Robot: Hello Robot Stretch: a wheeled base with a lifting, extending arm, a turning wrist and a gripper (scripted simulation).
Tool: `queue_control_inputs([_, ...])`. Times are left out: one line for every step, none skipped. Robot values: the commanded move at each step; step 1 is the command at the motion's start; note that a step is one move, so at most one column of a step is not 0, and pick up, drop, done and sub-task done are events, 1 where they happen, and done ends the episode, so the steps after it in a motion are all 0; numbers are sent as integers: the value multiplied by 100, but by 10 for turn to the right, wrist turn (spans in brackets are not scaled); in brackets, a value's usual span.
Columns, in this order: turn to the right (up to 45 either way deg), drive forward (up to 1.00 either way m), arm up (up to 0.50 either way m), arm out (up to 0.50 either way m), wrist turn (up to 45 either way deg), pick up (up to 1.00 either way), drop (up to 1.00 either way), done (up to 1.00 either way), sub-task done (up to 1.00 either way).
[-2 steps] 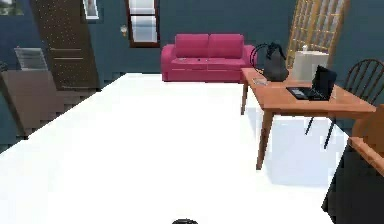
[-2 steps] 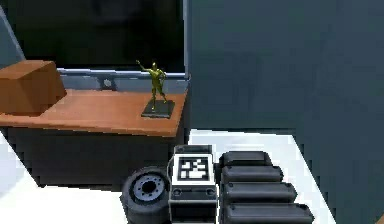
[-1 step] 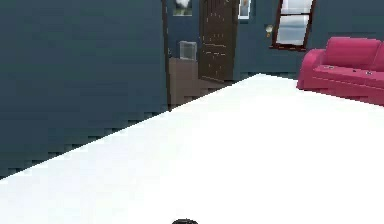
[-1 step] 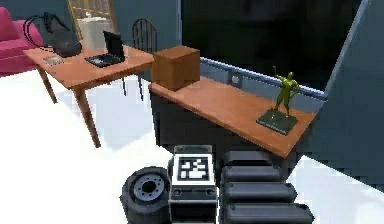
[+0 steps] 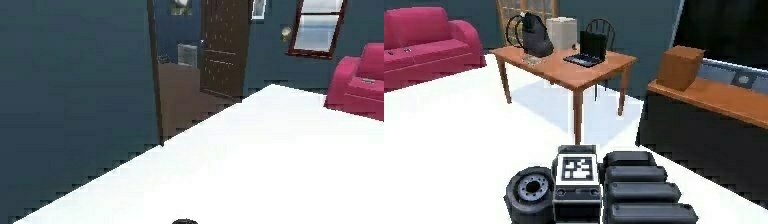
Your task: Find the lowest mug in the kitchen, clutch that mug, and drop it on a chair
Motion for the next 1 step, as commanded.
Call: queue_control_inputs([0, 100, 0, 0, 0, 0, 0, 0, 0])
